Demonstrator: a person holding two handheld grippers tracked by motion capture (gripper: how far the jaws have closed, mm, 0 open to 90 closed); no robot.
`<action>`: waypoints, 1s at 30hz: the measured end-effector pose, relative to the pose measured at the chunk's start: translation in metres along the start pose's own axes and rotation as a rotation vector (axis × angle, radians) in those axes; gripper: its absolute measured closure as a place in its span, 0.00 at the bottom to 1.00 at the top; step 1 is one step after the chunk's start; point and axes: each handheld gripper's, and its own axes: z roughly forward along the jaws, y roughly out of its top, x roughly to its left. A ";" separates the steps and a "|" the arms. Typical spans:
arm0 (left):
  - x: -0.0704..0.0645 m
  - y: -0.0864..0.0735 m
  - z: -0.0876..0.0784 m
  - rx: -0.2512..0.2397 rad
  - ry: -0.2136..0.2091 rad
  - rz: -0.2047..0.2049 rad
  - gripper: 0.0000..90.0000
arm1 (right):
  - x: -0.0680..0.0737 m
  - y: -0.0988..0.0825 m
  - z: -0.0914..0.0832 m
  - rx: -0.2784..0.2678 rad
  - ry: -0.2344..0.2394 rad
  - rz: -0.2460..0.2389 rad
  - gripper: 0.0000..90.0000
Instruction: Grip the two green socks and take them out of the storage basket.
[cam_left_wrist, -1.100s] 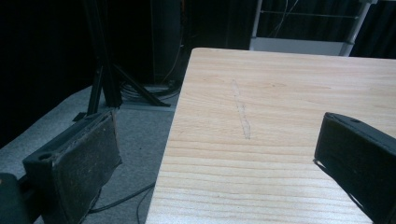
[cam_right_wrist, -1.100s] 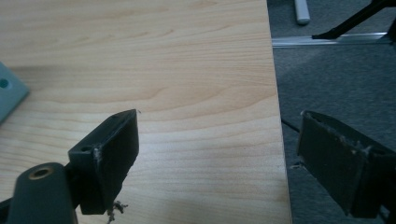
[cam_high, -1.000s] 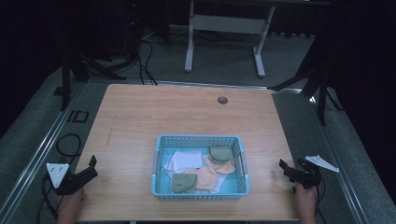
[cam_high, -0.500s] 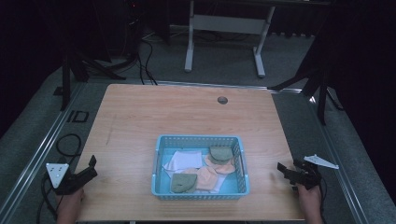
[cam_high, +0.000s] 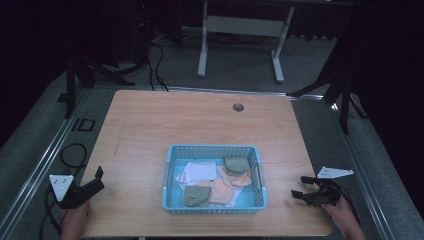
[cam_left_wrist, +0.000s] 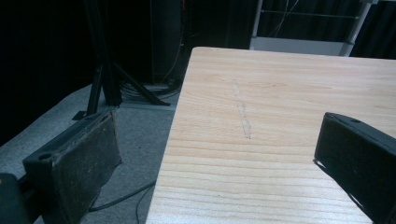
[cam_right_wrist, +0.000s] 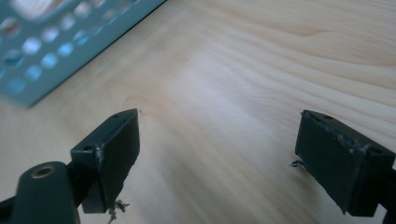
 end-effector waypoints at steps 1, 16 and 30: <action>0.000 0.000 0.000 0.001 0.000 0.000 0.01 | 0.002 0.001 0.002 0.029 0.012 -0.033 0.15; 0.000 0.000 0.000 0.000 -0.002 -0.004 0.01 | 0.039 0.045 -0.002 0.188 0.065 -0.288 0.15; 0.000 0.000 0.000 -0.002 -0.005 -0.005 0.01 | 0.079 0.108 0.005 0.277 0.174 -0.390 0.16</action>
